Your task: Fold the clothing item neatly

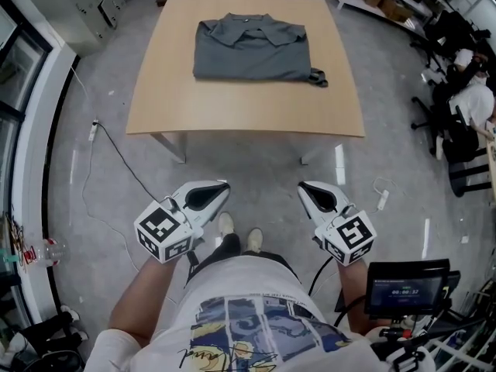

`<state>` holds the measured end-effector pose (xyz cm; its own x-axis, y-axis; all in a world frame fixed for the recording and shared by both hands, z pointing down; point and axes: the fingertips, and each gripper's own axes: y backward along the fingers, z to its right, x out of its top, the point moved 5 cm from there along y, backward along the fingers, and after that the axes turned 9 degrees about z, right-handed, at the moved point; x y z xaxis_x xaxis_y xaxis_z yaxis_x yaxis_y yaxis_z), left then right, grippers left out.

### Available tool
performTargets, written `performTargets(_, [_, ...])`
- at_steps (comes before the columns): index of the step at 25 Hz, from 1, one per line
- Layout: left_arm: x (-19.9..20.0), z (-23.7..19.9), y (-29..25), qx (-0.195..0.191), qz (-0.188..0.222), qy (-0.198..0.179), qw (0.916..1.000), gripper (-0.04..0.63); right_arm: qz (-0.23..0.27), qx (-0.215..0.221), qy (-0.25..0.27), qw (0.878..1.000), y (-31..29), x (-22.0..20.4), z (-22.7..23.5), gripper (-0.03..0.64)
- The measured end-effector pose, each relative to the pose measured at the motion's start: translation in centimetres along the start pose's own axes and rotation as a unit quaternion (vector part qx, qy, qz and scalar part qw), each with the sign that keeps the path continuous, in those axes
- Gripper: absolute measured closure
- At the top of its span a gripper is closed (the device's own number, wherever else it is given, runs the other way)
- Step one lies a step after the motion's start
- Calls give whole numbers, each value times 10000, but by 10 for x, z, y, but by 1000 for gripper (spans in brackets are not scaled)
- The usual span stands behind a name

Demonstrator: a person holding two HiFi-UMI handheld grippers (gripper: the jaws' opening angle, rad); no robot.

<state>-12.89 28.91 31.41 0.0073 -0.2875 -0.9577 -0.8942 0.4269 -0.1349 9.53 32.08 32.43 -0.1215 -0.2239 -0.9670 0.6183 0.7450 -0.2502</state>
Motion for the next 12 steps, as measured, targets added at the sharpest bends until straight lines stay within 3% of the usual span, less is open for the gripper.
performTargets(12, [7, 3, 0, -48, -12, -54, 10000, 589, -12, 21, 11, 10000, 4, 2, -3, 614])
